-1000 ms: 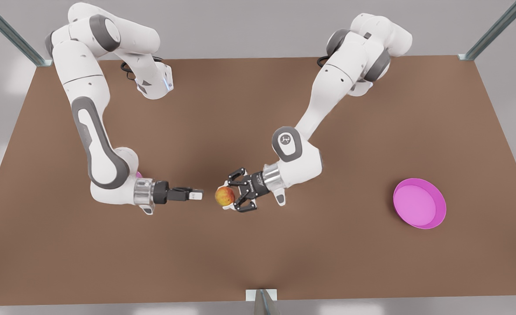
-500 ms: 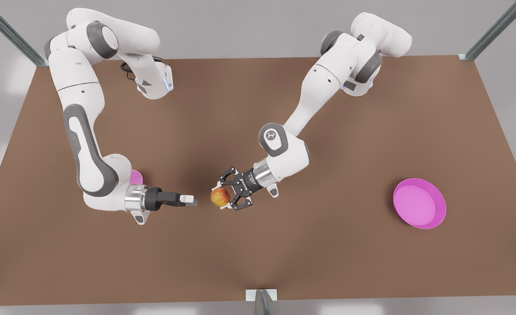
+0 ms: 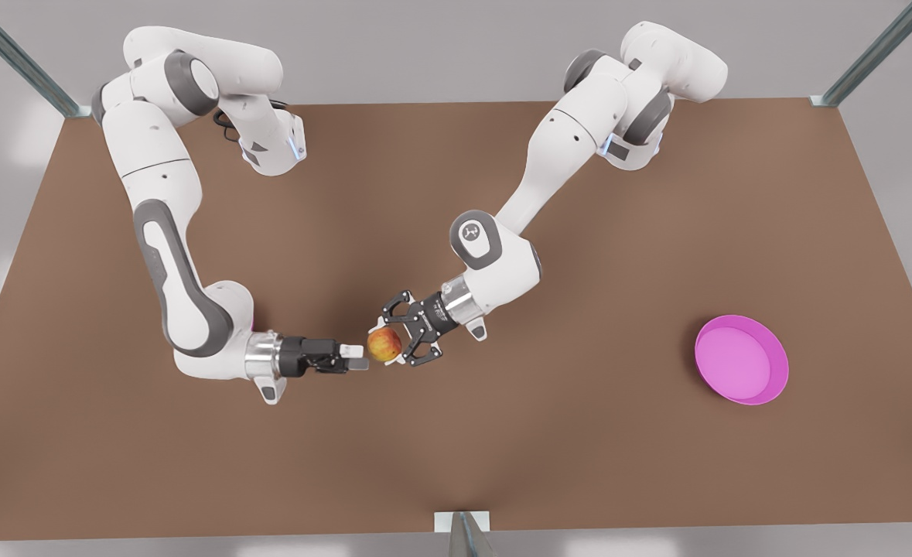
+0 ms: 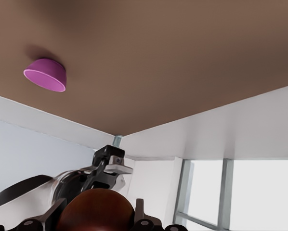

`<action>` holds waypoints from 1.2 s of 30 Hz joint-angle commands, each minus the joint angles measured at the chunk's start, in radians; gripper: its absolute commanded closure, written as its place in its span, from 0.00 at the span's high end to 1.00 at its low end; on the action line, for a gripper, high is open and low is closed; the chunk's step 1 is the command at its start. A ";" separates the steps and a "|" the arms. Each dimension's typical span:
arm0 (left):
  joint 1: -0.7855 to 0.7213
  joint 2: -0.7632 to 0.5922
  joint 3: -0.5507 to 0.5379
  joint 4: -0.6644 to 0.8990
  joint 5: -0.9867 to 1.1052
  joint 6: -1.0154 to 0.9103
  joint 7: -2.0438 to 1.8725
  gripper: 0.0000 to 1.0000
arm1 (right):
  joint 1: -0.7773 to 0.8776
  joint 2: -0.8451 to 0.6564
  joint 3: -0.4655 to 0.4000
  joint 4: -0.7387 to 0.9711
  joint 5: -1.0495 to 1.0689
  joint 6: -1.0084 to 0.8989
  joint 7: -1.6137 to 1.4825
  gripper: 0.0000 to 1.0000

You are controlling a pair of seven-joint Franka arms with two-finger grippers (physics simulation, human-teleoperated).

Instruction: Use the left arm to pick up the apple from the plate, transfer it to the gripper of the right arm, and then use the right arm to place it into the bowl

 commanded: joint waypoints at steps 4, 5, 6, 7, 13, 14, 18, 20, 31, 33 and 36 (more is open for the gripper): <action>0.000 -0.002 0.000 -0.001 0.001 0.006 -0.072 0.65 | 0.013 -0.001 0.007 0.004 0.007 0.026 -0.177 1.00; 0.000 -0.002 0.000 -0.001 0.001 0.006 -0.072 0.65 | 0.021 -0.001 0.007 0.002 0.011 0.024 -0.177 1.00; 0.000 -0.002 0.000 -0.001 0.001 0.007 -0.074 0.65 | 0.019 -0.001 0.007 -0.001 0.019 0.015 -0.175 1.00; 0.000 -0.002 0.000 -0.001 0.001 0.006 -0.074 0.65 | 0.019 -0.001 0.007 -0.002 0.019 0.013 -0.174 1.00; 0.000 0.000 0.000 -0.001 0.001 0.006 -0.074 0.65 | 0.006 -0.004 0.038 -0.016 0.019 -0.010 -0.160 1.00; 0.000 0.000 0.000 -0.002 0.001 0.006 -0.074 0.65 | 0.006 -0.006 0.042 -0.016 0.020 -0.019 -0.152 1.00; 0.000 0.000 0.000 -0.004 0.002 0.006 -0.072 0.65 | 0.010 -0.002 0.044 -0.018 0.020 -0.019 -0.148 1.00; 0.000 0.000 0.000 -0.005 0.002 0.006 -0.074 0.65 | 0.016 -0.002 0.044 -0.018 0.020 -0.011 -0.149 1.00; -0.008 0.000 0.003 -0.009 0.004 0.006 -0.074 0.65 | 0.026 -0.002 0.054 -0.008 0.022 0.032 -0.149 0.69; -0.008 0.000 0.003 -0.009 0.004 0.007 -0.074 0.65 | 0.026 -0.002 0.054 -0.008 0.022 0.032 -0.149 0.66; -0.009 0.000 0.003 -0.010 0.006 0.007 -0.074 1.00 | 0.024 -0.002 0.054 -0.008 0.020 0.032 -0.149 0.62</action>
